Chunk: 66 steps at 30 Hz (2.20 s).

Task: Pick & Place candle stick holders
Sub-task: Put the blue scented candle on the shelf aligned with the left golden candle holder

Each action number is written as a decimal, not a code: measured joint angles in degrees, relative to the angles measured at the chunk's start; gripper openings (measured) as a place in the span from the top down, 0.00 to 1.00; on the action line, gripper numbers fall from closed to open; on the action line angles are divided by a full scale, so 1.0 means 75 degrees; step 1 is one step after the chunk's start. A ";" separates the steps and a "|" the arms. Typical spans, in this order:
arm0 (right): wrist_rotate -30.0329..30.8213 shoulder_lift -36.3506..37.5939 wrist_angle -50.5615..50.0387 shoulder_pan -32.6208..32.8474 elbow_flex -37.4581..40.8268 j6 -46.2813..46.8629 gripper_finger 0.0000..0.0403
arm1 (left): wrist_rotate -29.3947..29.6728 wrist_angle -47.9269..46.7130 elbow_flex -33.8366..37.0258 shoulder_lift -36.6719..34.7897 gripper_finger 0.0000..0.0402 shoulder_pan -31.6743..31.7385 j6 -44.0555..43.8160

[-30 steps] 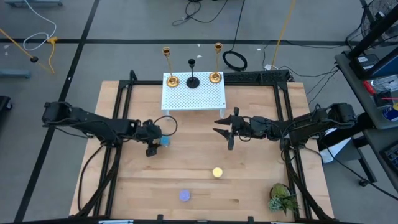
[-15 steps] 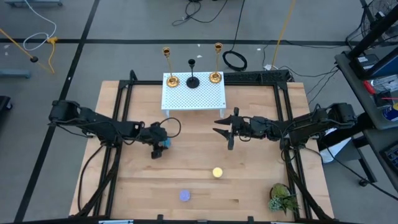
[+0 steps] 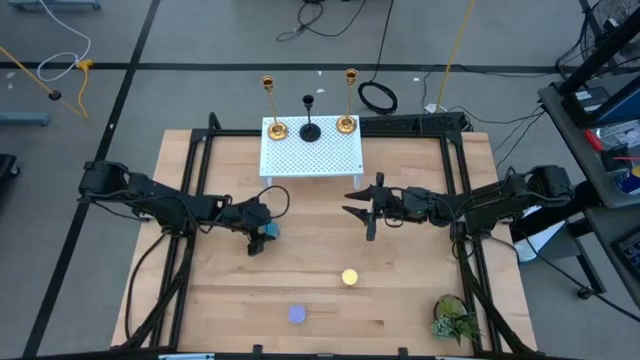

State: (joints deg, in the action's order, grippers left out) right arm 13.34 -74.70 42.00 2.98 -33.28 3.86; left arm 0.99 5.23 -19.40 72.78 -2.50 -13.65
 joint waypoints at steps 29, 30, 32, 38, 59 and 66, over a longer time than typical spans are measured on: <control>0.0003 0.0000 -0.0026 0.0000 0.0000 0.0000 0.63 | 0.1746 -0.4334 -0.4981 -0.0083 0.39 0.1194 0.3256; 0.0003 0.0000 -0.0026 0.0000 0.0000 0.0000 0.63 | 0.1748 -0.4390 -0.5003 -0.0083 0.38 0.1401 0.3249; 0.0003 0.0000 -0.0026 0.0000 0.0000 0.0000 0.63 | 0.1737 -0.4416 -0.5007 -0.0082 0.36 0.1820 0.3210; 0.0003 0.0000 -0.0026 0.0000 0.0000 0.0000 0.63 | 0.1466 -0.4652 -0.5007 0.0079 0.34 0.2970 0.3112; 0.0003 0.0000 -0.0026 -0.0003 0.0000 -0.0003 0.63 | 0.0755 -0.3992 -0.5015 0.0398 0.36 0.4242 0.3267; 0.0003 0.0000 -0.0029 -0.0003 0.0000 -0.0009 0.63 | 0.0674 -0.3976 -0.5000 0.0331 0.36 0.4251 0.3364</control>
State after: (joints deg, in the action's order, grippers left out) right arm 13.37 -74.70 41.78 2.96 -33.28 3.79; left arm 6.05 -24.59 -56.90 75.26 29.39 11.58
